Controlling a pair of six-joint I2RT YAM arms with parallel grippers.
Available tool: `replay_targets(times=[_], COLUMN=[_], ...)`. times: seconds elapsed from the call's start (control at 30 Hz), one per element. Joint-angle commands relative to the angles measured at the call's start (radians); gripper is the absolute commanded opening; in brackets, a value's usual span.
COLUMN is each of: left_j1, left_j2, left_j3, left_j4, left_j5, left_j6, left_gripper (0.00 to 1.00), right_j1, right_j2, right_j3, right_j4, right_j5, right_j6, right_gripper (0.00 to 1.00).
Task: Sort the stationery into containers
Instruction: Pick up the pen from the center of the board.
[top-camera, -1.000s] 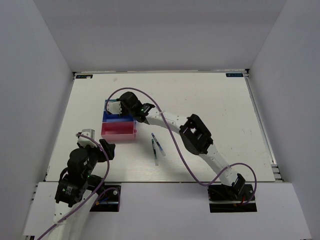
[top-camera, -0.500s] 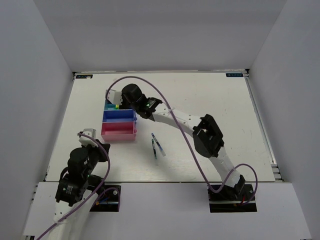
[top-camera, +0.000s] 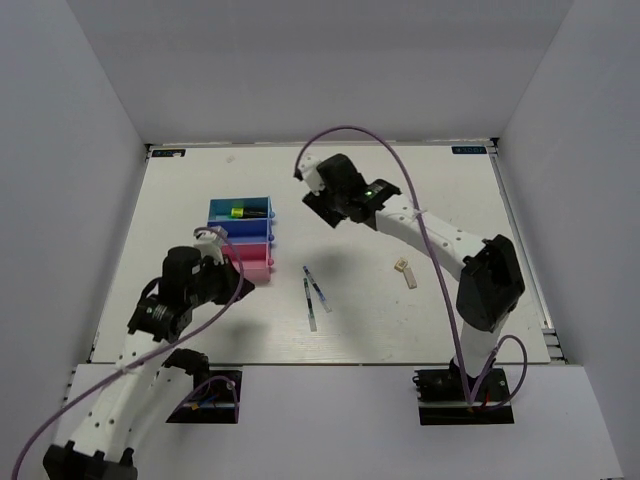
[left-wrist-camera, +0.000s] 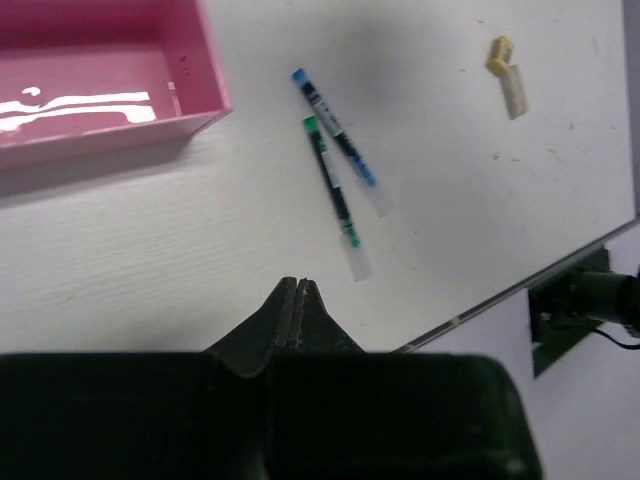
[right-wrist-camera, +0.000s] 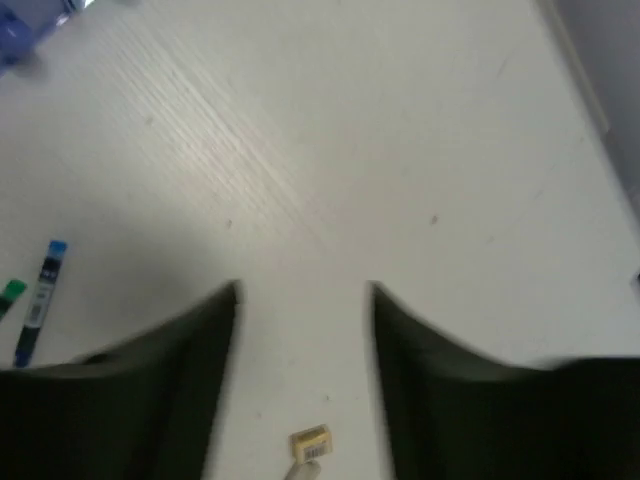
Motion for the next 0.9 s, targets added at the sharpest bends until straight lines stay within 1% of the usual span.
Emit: replay_targets(times=[0.0, 0.03, 0.07, 0.1, 0.13, 0.17, 0.2, 0.23, 0.27, 0.3, 0.33, 0.37, 0.4, 0.43, 0.47, 0.5, 0.53, 0.57, 0.6, 0.63, 0.7, 0.87], left_j1=[-0.043, -0.08, -0.102, -0.125, -0.201, -0.23, -0.259, -0.358, -0.394, -0.43, -0.523, -0.549, -0.591, -0.618, -0.634, -0.645, -0.652, -0.66, -0.663, -0.665, -0.669, -0.669], left_j2=[0.09, 0.128, 0.165, 0.206, 0.228, 0.295, 0.322, 0.346, 0.425, 0.461, 0.49, 0.553, 0.611, 0.639, 0.69, 0.733, 0.774, 0.796, 0.851, 0.865, 0.908, 0.971], left_j3=[0.064, 0.084, 0.093, 0.099, 0.116, 0.136, 0.156, 0.184, 0.216, 0.233, 0.251, 0.268, 0.321, 0.339, 0.363, 0.383, 0.408, 0.42, 0.444, 0.461, 0.475, 0.472], left_j4=[0.089, 0.092, 0.088, 0.101, 0.104, 0.104, 0.104, 0.097, 0.095, 0.077, 0.066, 0.055, 0.036, 0.014, 0.009, -0.015, -0.026, -0.05, -0.067, -0.086, -0.087, -0.052], left_j5=[0.08, 0.069, 0.053, 0.013, -0.031, -0.055, -0.11, -0.175, -0.255, -0.295, -0.315, -0.443, -0.478, -0.509, -0.576, -0.602, -0.639, -0.665, -0.685, -0.694, -0.707, -0.698], left_j6=[-0.076, -0.085, -0.087, -0.091, -0.099, -0.101, -0.101, -0.102, -0.102, -0.104, -0.117, -0.125, -0.136, -0.177, -0.185, -0.221, -0.243, -0.254, -0.266, -0.274, -0.283, -0.288], left_gripper=[0.01, 0.01, 0.01, 0.01, 0.04, 0.09, 0.14, 0.16, 0.2, 0.25, 0.35, 0.39, 0.43, 0.47, 0.47, 0.47, 0.48, 0.48, 0.48, 0.48, 0.48, 0.48], right_j1=[-0.102, -0.117, -0.13, -0.162, -0.173, -0.185, -0.2, -0.212, -0.222, -0.241, -0.258, -0.272, -0.281, -0.31, -0.32, -0.344, -0.354, -0.363, -0.378, -0.396, -0.421, -0.472], right_j2=[-0.078, -0.135, -0.158, -0.181, -0.231, -0.276, -0.298, -0.349, -0.364, -0.39, -0.399, -0.425, -0.439, -0.448, -0.456, -0.483, -0.491, -0.503, -0.511, -0.514, -0.519, -0.542], right_j3=[-0.102, -0.132, -0.225, -0.26, -0.29, -0.383, -0.409, -0.429, -0.471, -0.482, -0.49, -0.508, -0.525, -0.545, -0.558, -0.588, -0.594, -0.605, -0.61, -0.633, -0.662, -0.679], right_j4=[-0.201, -0.201, -0.201, -0.183, -0.157, -0.146, -0.117, -0.108, -0.103, -0.106, -0.106, -0.109, -0.108, -0.106, -0.085, -0.076, -0.065, -0.057, -0.04, -0.037, -0.013, -0.006], right_j5=[-0.152, -0.239, -0.265, -0.28, -0.314, -0.32, -0.322, -0.332, -0.337, -0.34, -0.358, -0.367, -0.378, -0.419, -0.427, -0.45, -0.461, -0.47, -0.482, -0.499, -0.527, -0.565], right_j6=[0.258, 0.275, 0.3, 0.321, 0.329, 0.341, 0.341, 0.341, 0.346, 0.346, 0.344, 0.346, 0.344, 0.344, 0.349, 0.36, 0.363, 0.367, 0.372, 0.378, 0.378, 0.407], right_gripper=[0.73, 0.76, 0.76, 0.59, 0.44, 0.29, 0.16, 0.0, 0.0, 0.0, 0.13, 0.34, 0.5, 0.61, 0.61, 0.58, 0.46, 0.41, 0.38, 0.37, 0.37, 0.37])
